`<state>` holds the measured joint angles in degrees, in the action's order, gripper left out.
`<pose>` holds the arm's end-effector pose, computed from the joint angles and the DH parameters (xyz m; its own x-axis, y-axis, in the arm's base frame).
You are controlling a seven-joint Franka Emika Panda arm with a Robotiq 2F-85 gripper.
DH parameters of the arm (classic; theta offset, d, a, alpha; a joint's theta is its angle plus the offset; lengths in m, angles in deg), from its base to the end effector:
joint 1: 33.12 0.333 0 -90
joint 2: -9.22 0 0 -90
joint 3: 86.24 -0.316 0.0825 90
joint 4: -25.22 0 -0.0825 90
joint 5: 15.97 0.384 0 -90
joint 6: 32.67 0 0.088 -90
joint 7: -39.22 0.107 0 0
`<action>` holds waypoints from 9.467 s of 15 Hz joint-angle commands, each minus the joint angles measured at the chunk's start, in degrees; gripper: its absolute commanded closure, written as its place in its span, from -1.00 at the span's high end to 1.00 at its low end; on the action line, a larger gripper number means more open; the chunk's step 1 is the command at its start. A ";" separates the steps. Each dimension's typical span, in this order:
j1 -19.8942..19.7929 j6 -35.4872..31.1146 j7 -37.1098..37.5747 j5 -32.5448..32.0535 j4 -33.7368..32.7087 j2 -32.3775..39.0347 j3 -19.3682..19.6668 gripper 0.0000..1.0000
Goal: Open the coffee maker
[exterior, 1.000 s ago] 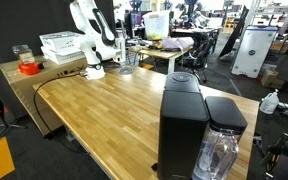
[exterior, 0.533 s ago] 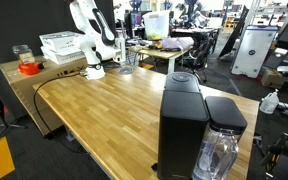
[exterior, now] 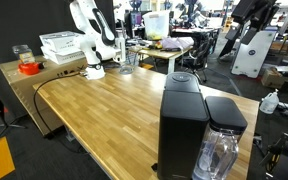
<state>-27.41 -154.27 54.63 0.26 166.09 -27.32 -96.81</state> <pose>0.3679 0.1300 0.5408 0.9630 -0.1410 0.2296 -0.0862 -0.9686 -0.2331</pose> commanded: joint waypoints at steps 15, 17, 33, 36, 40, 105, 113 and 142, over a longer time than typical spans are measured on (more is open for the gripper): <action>-2.97 2.66 3.12 4.05 -7.74 9.58 7.67 1.00; -3.36 1.19 2.08 5.99 -9.09 13.24 9.62 1.00; -3.17 0.41 0.69 1.63 -9.79 12.29 7.30 1.00; -2.82 -0.67 -1.13 3.62 -12.75 15.60 8.27 1.00; -4.24 -2.46 -0.50 2.59 -15.31 21.25 9.44 1.00; -15.76 32.41 -39.91 21.43 -55.43 65.58 8.44 1.00; -17.48 43.72 -41.62 24.24 -69.15 77.13 6.93 1.00; -18.93 50.17 -40.09 25.42 -85.20 90.09 3.08 1.00</action>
<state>-44.84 -105.13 15.17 24.45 81.03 62.45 -91.86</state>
